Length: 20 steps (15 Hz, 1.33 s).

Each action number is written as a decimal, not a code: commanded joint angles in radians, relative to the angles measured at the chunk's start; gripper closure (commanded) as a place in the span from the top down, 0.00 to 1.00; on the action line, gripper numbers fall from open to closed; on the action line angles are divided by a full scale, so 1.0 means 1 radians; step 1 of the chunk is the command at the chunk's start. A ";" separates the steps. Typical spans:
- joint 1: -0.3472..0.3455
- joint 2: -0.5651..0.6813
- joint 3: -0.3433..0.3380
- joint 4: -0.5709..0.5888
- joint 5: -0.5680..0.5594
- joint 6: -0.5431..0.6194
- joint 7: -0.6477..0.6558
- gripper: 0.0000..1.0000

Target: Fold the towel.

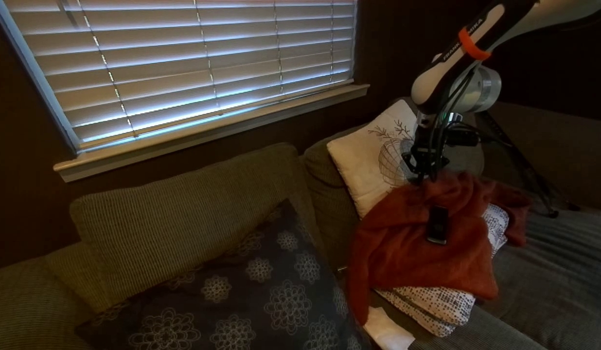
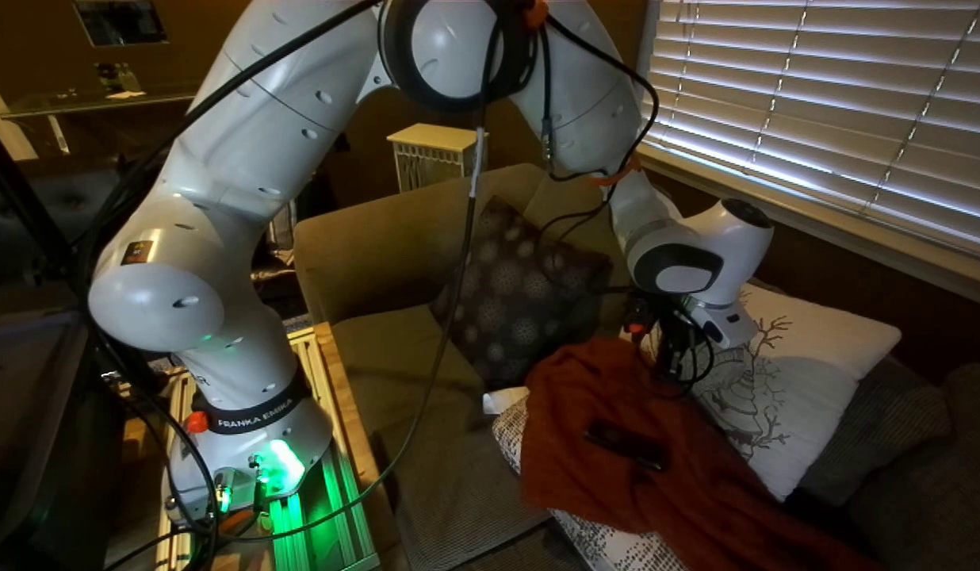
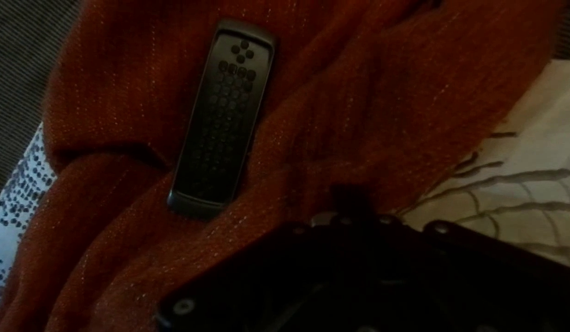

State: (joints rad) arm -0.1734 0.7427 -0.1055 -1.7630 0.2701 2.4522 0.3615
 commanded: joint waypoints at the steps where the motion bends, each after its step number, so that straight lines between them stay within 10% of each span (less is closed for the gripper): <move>1: -0.019 0.020 0.016 0.042 0.041 -0.041 -0.013 0.00; 8: -0.084 -0.087 0.087 -0.044 0.029 -0.164 -0.296 0.00; 20: -0.057 -0.085 -0.023 -0.079 -0.279 -0.516 -0.539 0.00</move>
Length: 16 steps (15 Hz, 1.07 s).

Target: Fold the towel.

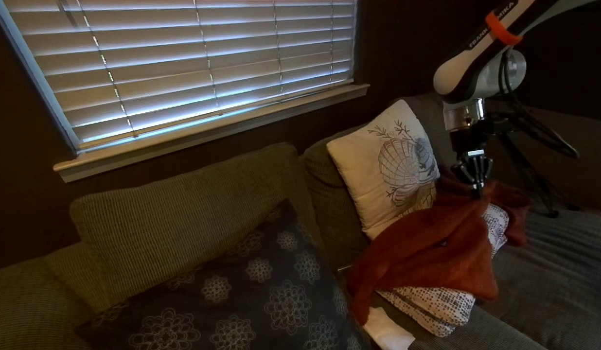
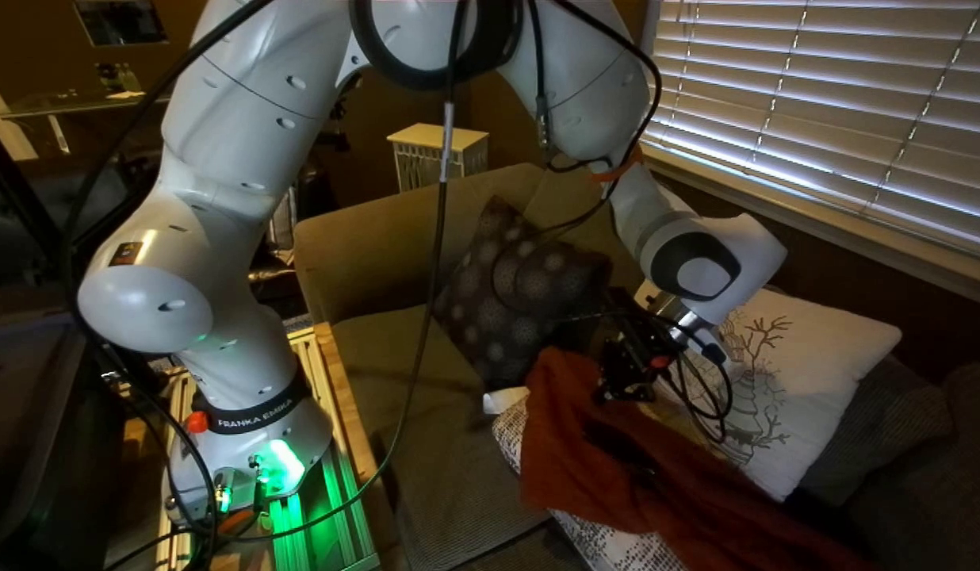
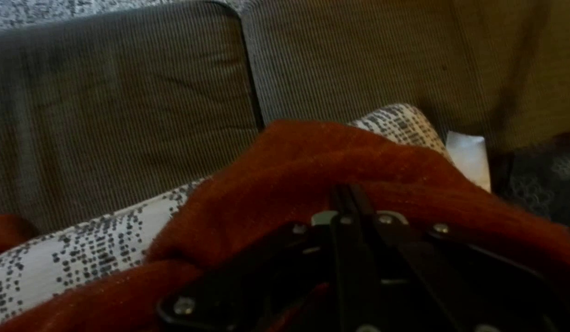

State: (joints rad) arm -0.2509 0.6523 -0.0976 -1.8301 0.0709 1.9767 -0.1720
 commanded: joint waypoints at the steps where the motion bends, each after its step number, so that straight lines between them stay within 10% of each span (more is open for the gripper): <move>1: 0.025 0.013 -0.040 -0.011 -0.105 -0.044 0.008 0.00; 8: 0.042 0.060 -0.069 0.000 -0.196 -0.040 0.064 0.00; 9: 0.045 0.063 -0.070 0.002 -0.201 -0.035 0.073 0.27; 16: 0.045 0.049 -0.070 -0.011 -0.213 -0.028 0.073 0.69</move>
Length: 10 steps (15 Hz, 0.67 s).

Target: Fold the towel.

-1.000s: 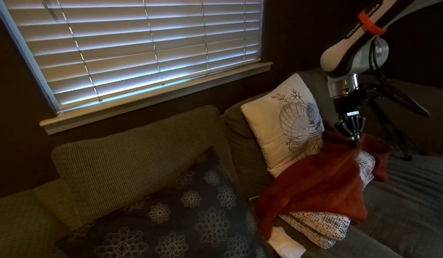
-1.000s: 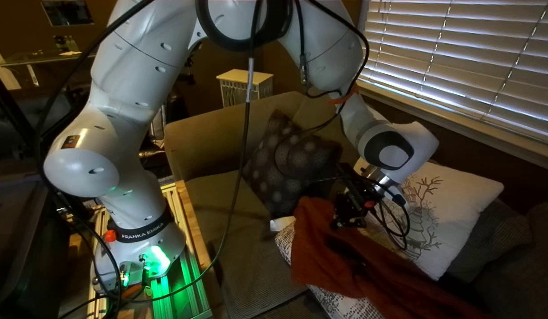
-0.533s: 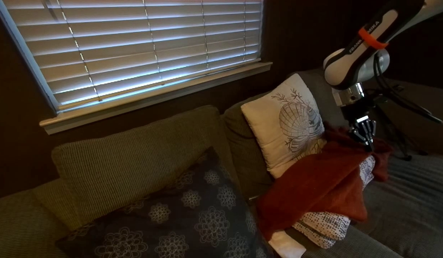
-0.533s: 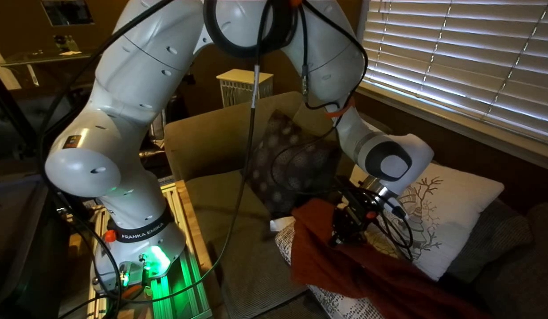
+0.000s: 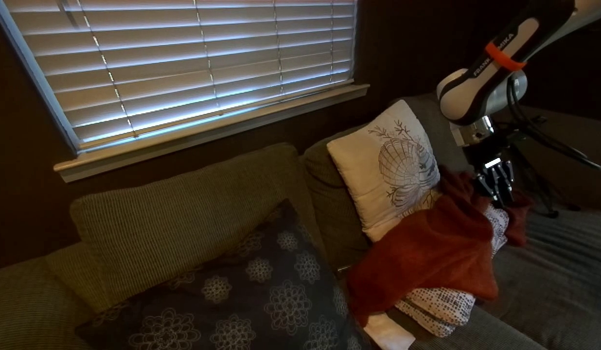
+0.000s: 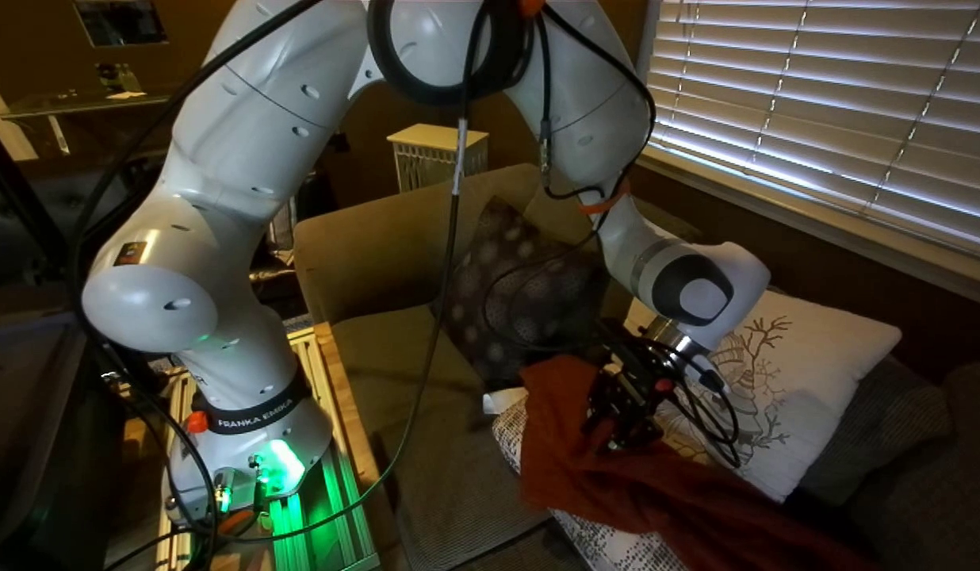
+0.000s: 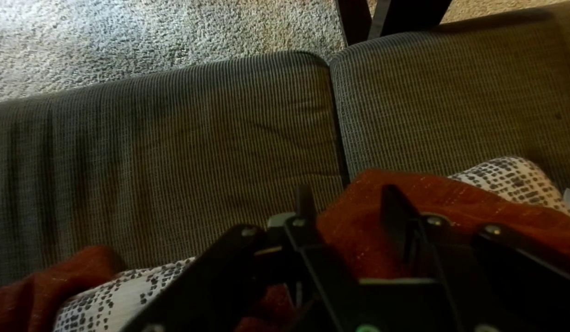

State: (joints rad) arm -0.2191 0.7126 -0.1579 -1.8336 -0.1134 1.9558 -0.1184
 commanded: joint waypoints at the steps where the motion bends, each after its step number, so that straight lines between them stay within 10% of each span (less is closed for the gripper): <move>1: 0.013 -0.011 -0.010 -0.008 -0.029 -0.007 0.020 0.75; 5: 0.017 -0.039 -0.014 -0.031 -0.033 0.012 0.032 1.00; 10: 0.046 -0.294 -0.022 -0.253 -0.074 0.228 0.039 1.00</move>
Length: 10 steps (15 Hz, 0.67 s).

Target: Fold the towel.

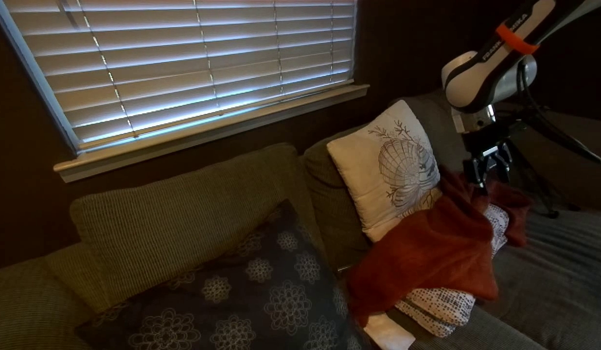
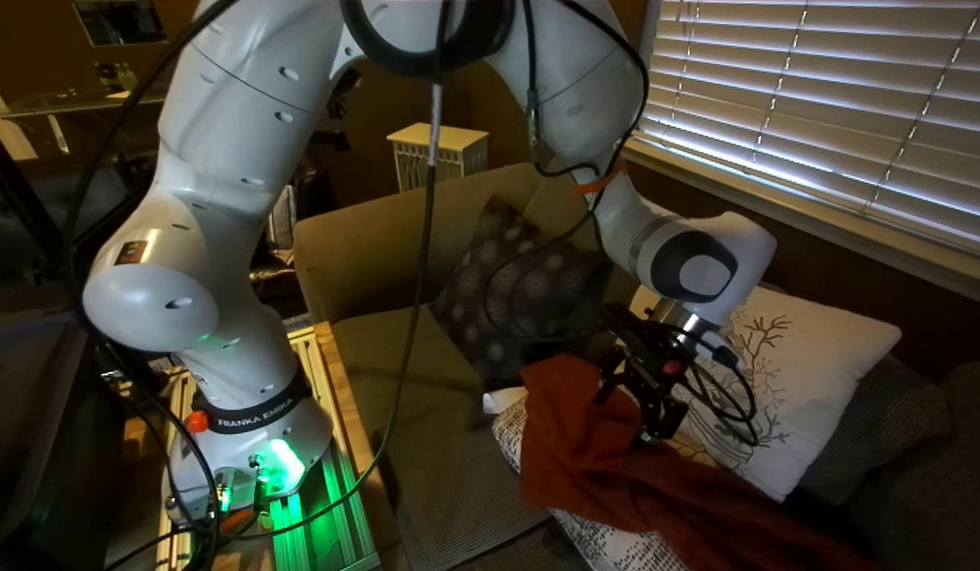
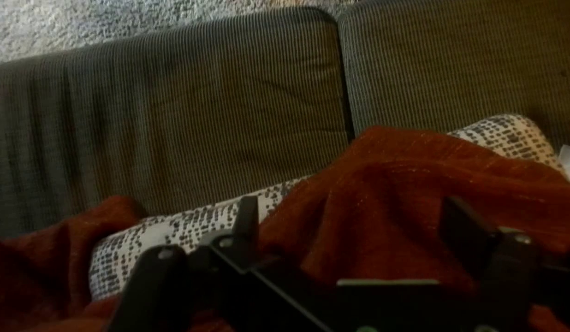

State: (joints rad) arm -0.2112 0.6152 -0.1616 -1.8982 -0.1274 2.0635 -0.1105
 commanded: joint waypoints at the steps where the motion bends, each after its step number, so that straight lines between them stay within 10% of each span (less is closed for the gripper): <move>1: 0.048 -0.246 -0.021 -0.229 -0.084 0.166 0.037 1.00; 10: 0.053 -0.604 0.010 -0.506 -0.014 0.473 -0.005 1.00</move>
State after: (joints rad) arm -0.1529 0.1253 -0.1594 -2.2950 -0.1953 2.4642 -0.0989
